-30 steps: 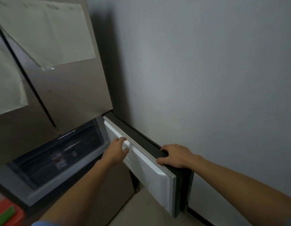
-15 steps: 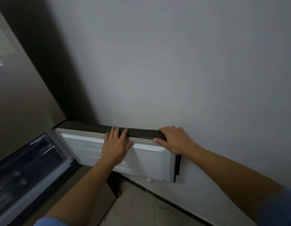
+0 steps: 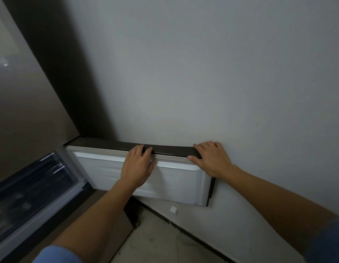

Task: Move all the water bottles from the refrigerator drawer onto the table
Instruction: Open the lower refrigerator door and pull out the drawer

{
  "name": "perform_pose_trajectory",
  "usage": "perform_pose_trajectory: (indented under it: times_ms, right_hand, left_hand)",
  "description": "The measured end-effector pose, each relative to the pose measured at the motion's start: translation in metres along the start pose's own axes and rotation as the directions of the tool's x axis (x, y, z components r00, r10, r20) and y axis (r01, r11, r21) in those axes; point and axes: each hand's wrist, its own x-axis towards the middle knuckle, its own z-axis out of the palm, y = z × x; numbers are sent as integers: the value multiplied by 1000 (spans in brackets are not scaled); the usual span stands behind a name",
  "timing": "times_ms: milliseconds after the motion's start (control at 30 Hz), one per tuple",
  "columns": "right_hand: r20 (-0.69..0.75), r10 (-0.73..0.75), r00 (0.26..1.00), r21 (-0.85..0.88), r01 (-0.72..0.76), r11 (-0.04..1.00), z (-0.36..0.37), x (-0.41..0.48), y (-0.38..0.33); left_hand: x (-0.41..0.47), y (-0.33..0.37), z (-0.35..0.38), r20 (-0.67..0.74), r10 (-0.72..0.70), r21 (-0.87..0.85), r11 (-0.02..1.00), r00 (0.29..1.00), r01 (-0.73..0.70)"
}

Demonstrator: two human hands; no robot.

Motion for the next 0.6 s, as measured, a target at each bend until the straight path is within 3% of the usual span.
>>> perform_pose_trajectory:
  times_ms: [133, 267, 400, 467, 600]
  right_hand:
    - [-183, -78, 980, 16, 82, 996, 2, -2, -21]
    - [-259, -214, 942, 137, 255, 957, 3, 6, -85]
    - [-170, -326, 930, 291, 364, 885, 16, 7, -173]
    - [-80, -336, 938, 347, 342, 873, 26, 7, -202]
    - [25, -346, 938, 484, 292, 825, 47, 26, -284]
  left_hand:
    - [-38, -14, -8, -13, -156, -81, 985, 988, 154]
    - [-100, -43, -15, 134, -386, -148, 903, 913, 404]
    - [-172, -96, -26, 197, -623, -145, 746, 757, 650]
    - [-196, -118, -31, 208, -702, -216, 646, 681, 732]
    - [-246, -183, -41, 242, -847, -414, 351, 473, 840]
